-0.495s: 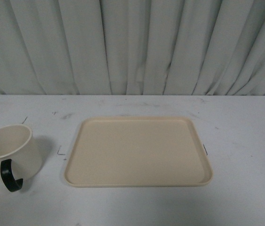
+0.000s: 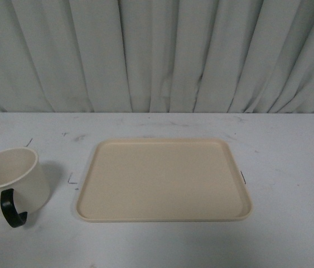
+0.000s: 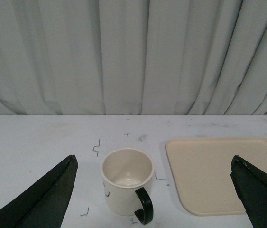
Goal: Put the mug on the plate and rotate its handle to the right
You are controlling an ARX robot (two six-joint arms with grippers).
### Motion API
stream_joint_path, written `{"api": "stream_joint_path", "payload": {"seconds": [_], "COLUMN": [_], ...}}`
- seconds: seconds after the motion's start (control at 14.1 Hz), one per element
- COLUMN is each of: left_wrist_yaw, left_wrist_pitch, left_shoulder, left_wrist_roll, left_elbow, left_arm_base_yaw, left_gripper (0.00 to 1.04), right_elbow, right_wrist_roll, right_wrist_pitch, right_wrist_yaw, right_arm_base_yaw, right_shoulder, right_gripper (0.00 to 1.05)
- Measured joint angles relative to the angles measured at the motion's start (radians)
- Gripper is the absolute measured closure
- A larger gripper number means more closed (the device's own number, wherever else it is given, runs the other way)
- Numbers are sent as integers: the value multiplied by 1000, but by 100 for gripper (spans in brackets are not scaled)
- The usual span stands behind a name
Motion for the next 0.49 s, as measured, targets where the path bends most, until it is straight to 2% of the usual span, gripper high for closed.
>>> {"api": "stream_joint_path", "payload": {"seconds": [0.42,0.49], "left_wrist_yaw": [-1,-5], "left_wrist_pitch": [1,61], "left_shoulder": [0,25], "left_wrist_roll": [0,11], "left_elbow": [0,1], "left_arm_base_yaw": [0,-26], "left_gripper": [7,7], "right_elbow": [0,0], "right_wrist_roll": [0,0], "right_wrist_pitch": [0,0], "right_wrist_yaw": [0,0], "right_arm_base_yaw": [0,0], "right_shoulder": [0,0], "right_gripper": [6,6]}}
